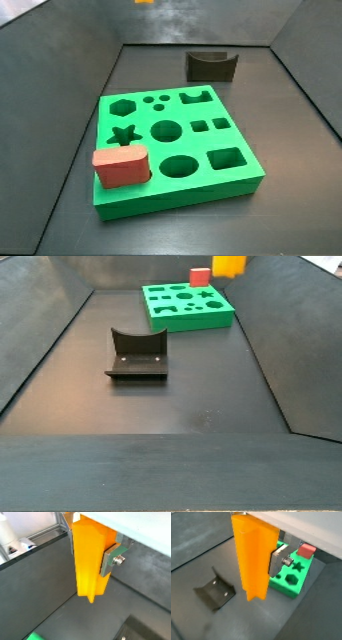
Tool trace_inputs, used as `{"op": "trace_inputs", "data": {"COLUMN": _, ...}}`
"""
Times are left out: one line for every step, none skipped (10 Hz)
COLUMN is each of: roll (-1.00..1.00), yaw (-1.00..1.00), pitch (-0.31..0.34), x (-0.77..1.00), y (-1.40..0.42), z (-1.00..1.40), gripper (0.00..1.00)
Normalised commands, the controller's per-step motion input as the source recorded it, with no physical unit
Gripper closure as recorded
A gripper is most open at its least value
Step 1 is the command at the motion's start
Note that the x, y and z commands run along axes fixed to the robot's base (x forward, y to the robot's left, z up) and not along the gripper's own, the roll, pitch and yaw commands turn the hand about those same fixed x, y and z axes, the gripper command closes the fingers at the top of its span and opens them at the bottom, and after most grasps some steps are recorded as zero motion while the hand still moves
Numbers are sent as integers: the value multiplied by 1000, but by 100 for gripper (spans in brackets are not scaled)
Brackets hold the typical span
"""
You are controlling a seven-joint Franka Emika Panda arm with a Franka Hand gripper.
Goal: Pick up the star object. Move up. Move to above the board. Insert the star object.
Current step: Move to above the board, then insert the star object.
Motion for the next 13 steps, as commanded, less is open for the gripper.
{"op": "trace_inputs", "data": {"roll": -10, "yaw": 7, "pitch": 68, "x": 194, "y": -1000, "z": 152, "gripper": 100}}
{"op": "trace_inputs", "data": {"roll": 0, "yaw": 9, "pitch": 82, "x": 201, "y": -1000, "z": 157, "gripper": 100}}
{"op": "trace_inputs", "data": {"roll": -1, "yaw": 4, "pitch": 92, "x": 208, "y": -1000, "z": 157, "gripper": 100}}
{"op": "trace_inputs", "data": {"roll": -12, "yaw": 10, "pitch": 96, "x": 217, "y": -1000, "z": 158, "gripper": 100}}
{"op": "trace_inputs", "data": {"roll": -9, "yaw": 8, "pitch": 109, "x": 233, "y": -1000, "z": 161, "gripper": 100}}
{"op": "trace_inputs", "data": {"roll": -3, "yaw": 5, "pitch": 115, "x": 239, "y": -1000, "z": 163, "gripper": 100}}
{"op": "trace_inputs", "data": {"roll": 15, "yaw": 8, "pitch": 122, "x": 263, "y": -1000, "z": 168, "gripper": 100}}
{"op": "trace_inputs", "data": {"roll": 20, "yaw": 7, "pitch": 127, "x": 284, "y": -1000, "z": 172, "gripper": 100}}
{"op": "trace_inputs", "data": {"roll": 40, "yaw": 7, "pitch": 134, "x": 278, "y": -810, "z": 143, "gripper": 100}}
{"op": "trace_inputs", "data": {"roll": 60, "yaw": 9, "pitch": 137, "x": 227, "y": -566, "z": 100, "gripper": 100}}
{"op": "trace_inputs", "data": {"roll": 78, "yaw": 8, "pitch": 135, "x": 162, "y": -303, "z": 62, "gripper": 100}}
{"op": "trace_inputs", "data": {"roll": 75, "yaw": 8, "pitch": 128, "x": 138, "y": -220, "z": 51, "gripper": 100}}
{"op": "trace_inputs", "data": {"roll": 0, "yaw": 0, "pitch": 0, "x": -37, "y": 0, "z": 0, "gripper": 100}}
